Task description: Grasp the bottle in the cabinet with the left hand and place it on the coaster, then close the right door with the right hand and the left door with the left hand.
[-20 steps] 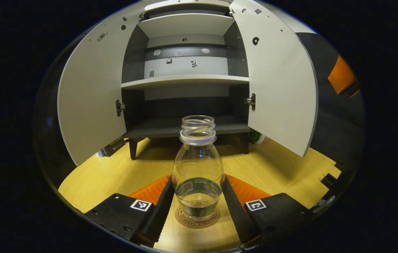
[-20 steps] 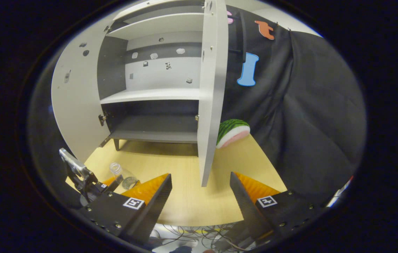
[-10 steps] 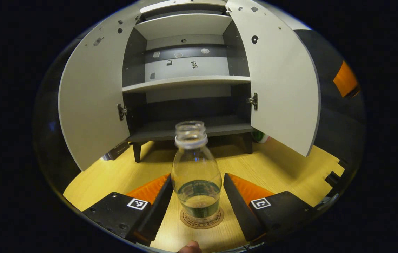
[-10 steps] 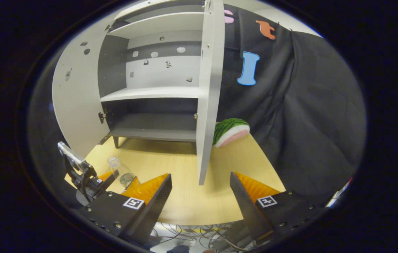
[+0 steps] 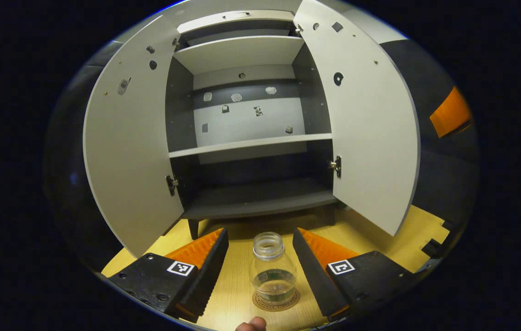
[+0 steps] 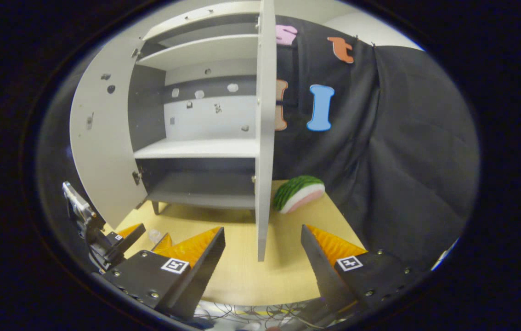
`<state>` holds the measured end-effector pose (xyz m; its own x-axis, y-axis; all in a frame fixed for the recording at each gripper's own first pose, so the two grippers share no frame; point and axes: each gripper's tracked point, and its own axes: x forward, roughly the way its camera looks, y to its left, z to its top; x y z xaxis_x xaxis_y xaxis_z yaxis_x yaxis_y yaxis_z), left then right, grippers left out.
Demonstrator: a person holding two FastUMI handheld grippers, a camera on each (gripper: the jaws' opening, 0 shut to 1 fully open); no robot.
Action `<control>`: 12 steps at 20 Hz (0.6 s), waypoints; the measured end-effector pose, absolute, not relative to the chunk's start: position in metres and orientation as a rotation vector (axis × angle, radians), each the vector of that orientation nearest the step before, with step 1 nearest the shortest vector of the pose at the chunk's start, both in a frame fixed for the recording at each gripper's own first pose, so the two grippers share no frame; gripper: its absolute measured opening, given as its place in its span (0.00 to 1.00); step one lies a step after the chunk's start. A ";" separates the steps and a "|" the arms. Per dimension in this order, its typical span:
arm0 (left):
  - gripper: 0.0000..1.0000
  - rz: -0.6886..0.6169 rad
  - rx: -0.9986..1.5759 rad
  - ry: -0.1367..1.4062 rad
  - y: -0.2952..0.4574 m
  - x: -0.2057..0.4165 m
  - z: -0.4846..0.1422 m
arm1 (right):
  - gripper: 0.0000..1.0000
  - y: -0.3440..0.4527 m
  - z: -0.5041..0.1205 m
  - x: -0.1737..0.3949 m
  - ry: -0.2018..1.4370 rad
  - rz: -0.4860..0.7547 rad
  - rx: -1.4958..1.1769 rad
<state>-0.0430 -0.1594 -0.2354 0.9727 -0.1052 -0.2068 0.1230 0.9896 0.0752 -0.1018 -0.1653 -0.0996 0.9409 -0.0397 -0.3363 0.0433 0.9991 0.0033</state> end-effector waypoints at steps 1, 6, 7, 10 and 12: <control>0.90 -0.114 0.080 0.195 -0.159 -0.042 -0.224 | 1.00 -0.170 -0.085 -0.099 0.315 -0.041 0.017; 0.90 -0.090 0.042 0.150 -0.153 -0.039 -0.168 | 0.97 -0.213 -0.018 -0.080 0.160 -0.068 0.027; 0.90 -0.090 0.032 0.145 -0.152 -0.039 -0.159 | 1.00 -0.221 -0.010 -0.075 0.147 -0.073 0.024; 0.90 -0.051 0.029 0.129 -0.138 -0.042 -0.142 | 1.00 -0.238 0.003 -0.063 0.103 -0.062 0.052; 0.90 -0.028 0.014 0.134 -0.129 -0.045 -0.136 | 1.00 -0.242 0.010 -0.051 0.088 -0.032 0.070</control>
